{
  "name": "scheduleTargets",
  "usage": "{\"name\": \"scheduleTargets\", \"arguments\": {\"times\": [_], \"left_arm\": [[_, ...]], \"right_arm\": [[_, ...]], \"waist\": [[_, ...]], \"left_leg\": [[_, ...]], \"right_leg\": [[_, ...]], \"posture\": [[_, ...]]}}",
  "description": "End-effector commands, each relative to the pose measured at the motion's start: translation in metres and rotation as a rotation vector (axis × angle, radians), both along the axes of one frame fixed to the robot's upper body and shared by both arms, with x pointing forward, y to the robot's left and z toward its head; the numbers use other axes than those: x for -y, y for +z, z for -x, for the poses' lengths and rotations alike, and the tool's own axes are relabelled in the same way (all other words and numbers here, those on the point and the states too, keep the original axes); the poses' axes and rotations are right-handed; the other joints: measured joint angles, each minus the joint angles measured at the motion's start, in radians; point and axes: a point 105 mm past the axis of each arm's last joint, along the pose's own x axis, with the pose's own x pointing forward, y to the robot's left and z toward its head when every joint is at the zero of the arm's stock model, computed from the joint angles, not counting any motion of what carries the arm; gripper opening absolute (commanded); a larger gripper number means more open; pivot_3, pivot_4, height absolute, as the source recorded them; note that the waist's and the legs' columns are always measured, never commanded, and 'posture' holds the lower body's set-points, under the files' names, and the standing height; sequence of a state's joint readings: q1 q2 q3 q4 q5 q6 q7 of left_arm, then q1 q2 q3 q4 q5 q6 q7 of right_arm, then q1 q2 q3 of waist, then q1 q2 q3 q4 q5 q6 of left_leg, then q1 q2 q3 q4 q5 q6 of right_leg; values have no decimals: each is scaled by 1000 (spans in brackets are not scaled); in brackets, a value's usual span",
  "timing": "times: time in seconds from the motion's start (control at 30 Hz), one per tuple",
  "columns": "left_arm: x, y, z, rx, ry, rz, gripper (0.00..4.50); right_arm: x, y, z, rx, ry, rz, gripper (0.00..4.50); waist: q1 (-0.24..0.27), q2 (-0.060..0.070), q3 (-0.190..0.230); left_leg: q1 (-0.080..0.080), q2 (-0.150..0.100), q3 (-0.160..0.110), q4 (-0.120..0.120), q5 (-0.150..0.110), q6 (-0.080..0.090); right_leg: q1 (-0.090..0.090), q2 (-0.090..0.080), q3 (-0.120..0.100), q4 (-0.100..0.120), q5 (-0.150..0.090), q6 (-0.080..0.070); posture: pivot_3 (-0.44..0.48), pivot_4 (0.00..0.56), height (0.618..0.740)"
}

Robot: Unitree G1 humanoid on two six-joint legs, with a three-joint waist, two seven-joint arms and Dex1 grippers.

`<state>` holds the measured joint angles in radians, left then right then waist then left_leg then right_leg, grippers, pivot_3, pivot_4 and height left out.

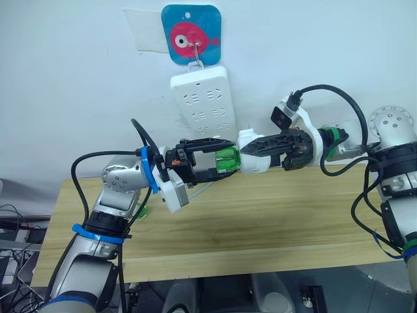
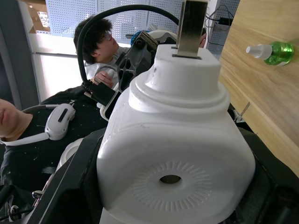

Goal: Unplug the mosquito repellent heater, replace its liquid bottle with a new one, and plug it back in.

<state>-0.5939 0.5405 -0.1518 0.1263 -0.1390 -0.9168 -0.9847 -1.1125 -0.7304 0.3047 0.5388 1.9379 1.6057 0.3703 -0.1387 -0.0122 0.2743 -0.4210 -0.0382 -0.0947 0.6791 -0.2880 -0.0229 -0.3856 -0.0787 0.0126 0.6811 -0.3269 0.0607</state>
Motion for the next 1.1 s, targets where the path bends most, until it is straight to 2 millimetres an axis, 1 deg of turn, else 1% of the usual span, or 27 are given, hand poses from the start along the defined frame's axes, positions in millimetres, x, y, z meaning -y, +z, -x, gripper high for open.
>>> {"name": "scheduleTargets", "arguments": {"times": [0.03, 0.13, 0.37, 0.43, 0.53, 0.73, 1.0, 1.1], "left_arm": [[-1, 9, 4, -14, -19, 40, 2301], [-1, 12, 5, -65, -33, 56, 2301], [-4, 24, 8, -298, -82, 107, 2301], [-4, 26, 10, -330, -91, 102, 2301], [-6, 30, 12, -433, -113, 115, 2301], [-8, 36, 15, -586, -148, 117, 2301], [-10, 52, 13, -825, -179, 207, 2301], [-14, 54, 12, -966, -191, 250, 2301]], "right_arm": [[1, 14, 6, 28, 30, -55, 3195], [1, 13, 7, 35, 33, -51, 3195], [1, 8, 16, 82, 49, -36, 3195], [2, 6, 19, 93, 51, -31, 3195], [1, 1, 24, 114, 59, -20, 3195], [1, -3, 29, 142, 63, -7, 3195], [-1, -2, 34, 175, 73, -2, 3195], [-2, -2, 35, 185, 75, -1, 3195]], "waist": [[0, 0, 0], [0, 0, 0], [0, 0, 0], [0, 0, 0], [0, 0, 0], [-1, 0, 0], [0, 0, 0], [0, 0, 0]], "left_leg": [[0, 0, 0, 0, 0, 0], [0, 0, 0, 0, 0, 0], [-3, 0, -1, 0, 0, 0], [-4, 0, -1, 0, 0, 0], [-4, 0, -2, 0, 0, 0], [-4, 0, -2, 1, 0, 0], [-4, -1, -1, 1, 0, 0], [-4, -1, -2, 1, 0, 0]], "right_leg": [[0, 0, 0, 0, 0, 0], [0, 0, 0, 0, 0, 0], [-2, 0, -1, 0, 0, 0], [-3, 0, -1, 0, 0, 0], [-2, 0, -1, 0, 0, 0], [-3, 0, -2, 0, 0, 0], [-2, 1, -2, 0, 0, 0], [-2, 1, -2, 0, 0, 0]], "posture": [[-173, 292, 740], [-173, 293, 740], [-172, 290, 740], [-171, 286, 740], [-171, 285, 740], [-169, 285, 740], [-169, 287, 740], [-171, 286, 740]]}}
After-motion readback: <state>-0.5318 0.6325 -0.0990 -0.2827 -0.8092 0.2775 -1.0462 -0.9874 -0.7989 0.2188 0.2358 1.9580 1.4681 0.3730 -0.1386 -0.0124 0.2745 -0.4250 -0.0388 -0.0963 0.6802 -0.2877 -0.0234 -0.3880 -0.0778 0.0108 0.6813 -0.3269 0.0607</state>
